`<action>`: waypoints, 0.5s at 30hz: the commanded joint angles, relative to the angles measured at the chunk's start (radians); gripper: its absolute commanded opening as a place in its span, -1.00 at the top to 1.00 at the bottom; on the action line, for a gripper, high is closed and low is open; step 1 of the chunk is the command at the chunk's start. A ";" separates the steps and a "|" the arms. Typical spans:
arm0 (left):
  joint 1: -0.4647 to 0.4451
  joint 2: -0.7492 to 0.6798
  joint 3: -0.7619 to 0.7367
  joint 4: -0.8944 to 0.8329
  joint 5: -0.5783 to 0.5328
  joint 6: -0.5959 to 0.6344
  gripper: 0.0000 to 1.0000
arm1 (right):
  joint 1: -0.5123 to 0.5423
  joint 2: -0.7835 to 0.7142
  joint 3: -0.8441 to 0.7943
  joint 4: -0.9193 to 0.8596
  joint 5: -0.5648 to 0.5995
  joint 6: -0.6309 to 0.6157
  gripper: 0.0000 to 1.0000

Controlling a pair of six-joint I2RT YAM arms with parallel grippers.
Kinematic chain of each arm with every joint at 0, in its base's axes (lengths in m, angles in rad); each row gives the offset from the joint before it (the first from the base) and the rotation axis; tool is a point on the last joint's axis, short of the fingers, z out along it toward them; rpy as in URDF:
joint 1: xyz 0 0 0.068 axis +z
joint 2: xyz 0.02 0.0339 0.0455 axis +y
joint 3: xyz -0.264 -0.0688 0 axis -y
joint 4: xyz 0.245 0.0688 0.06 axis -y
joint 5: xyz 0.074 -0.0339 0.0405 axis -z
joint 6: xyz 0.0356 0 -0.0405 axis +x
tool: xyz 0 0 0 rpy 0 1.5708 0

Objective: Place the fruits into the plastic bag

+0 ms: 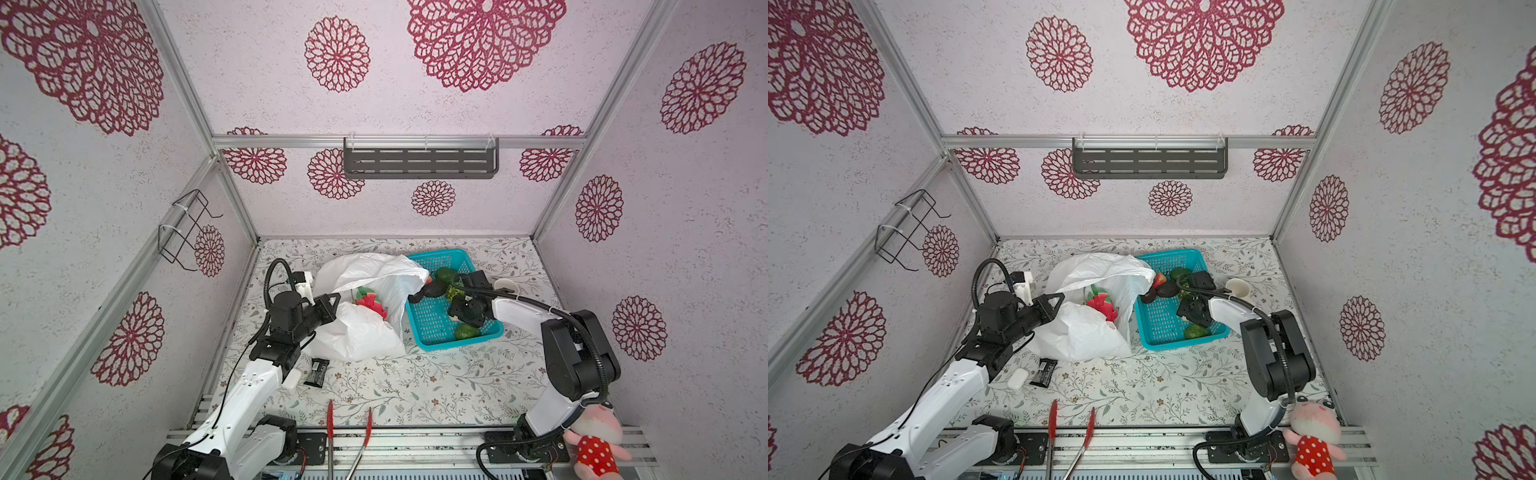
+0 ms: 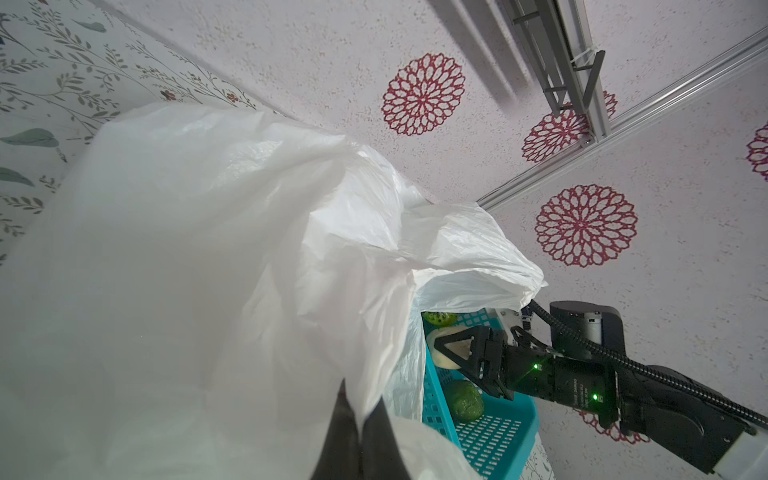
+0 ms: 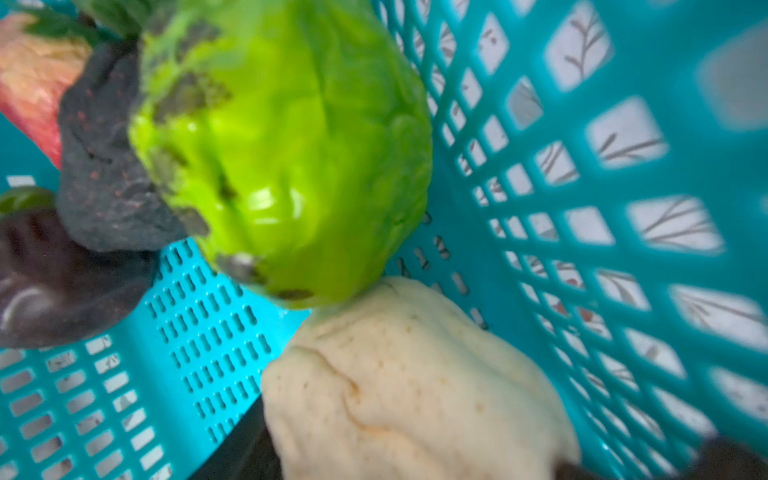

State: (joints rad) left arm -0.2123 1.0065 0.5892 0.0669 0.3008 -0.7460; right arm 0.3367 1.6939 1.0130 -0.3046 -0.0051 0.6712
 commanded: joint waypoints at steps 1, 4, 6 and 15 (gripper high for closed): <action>-0.009 -0.002 -0.008 0.025 -0.006 -0.006 1.00 | 0.010 -0.099 0.001 0.010 -0.001 -0.095 0.28; -0.011 0.007 -0.002 0.028 -0.002 -0.007 1.00 | 0.032 -0.171 0.008 0.001 -0.075 -0.195 0.31; -0.013 0.013 0.001 0.030 0.001 -0.007 1.00 | 0.063 -0.227 0.011 0.000 -0.171 -0.280 0.30; -0.022 0.047 0.017 0.046 0.010 -0.008 1.00 | 0.317 -0.273 0.119 -0.035 -0.496 -0.472 0.25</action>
State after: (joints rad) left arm -0.2249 1.0412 0.5892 0.0776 0.3042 -0.7517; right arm 0.6151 1.4025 1.0836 -0.3237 -0.3557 0.2825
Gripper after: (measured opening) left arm 0.041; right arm 0.606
